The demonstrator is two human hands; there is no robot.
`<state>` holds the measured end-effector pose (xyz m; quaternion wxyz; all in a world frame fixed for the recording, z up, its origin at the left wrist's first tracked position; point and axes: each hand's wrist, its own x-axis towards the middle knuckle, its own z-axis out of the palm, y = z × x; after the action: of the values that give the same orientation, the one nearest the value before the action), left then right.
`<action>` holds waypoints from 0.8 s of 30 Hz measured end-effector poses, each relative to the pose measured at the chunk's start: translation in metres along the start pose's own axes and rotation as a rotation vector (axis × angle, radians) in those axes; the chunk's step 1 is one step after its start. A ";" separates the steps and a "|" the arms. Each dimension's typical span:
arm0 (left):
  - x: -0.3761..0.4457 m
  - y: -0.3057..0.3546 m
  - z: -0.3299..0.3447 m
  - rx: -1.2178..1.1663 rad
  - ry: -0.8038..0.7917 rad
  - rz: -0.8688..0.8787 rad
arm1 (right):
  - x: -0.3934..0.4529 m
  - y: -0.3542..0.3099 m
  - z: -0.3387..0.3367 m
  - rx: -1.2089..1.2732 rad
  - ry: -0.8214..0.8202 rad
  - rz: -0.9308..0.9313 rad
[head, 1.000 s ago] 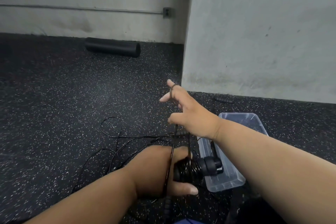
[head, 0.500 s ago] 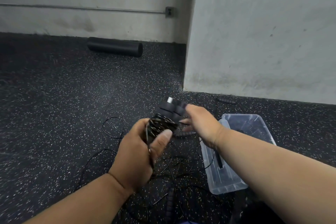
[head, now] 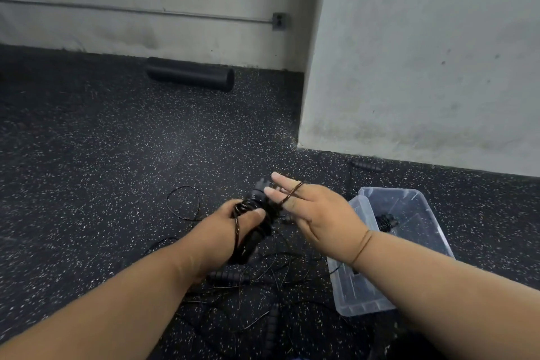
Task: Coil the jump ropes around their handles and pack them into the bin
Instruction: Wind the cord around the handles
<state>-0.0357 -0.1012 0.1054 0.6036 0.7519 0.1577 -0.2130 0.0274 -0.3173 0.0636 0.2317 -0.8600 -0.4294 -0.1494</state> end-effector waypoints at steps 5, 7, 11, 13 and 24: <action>-0.013 0.002 0.002 0.161 -0.144 0.075 | 0.010 0.003 -0.014 0.092 0.064 0.044; -0.013 0.003 -0.003 0.246 -0.166 0.101 | 0.015 0.001 -0.024 0.221 -0.010 0.201; -0.012 -0.001 -0.012 0.549 -0.215 0.102 | 0.018 -0.005 -0.038 0.463 -0.309 0.346; -0.014 -0.002 -0.010 0.759 -0.244 0.110 | 0.016 -0.016 -0.035 0.605 -0.498 0.390; -0.007 -0.004 -0.002 0.503 -0.288 0.082 | 0.014 -0.030 -0.020 0.593 -0.451 0.322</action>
<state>-0.0439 -0.0986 0.1061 0.4228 0.8456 -0.0180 -0.3254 0.0103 -0.3032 0.0953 0.3900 -0.8234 -0.3538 0.2115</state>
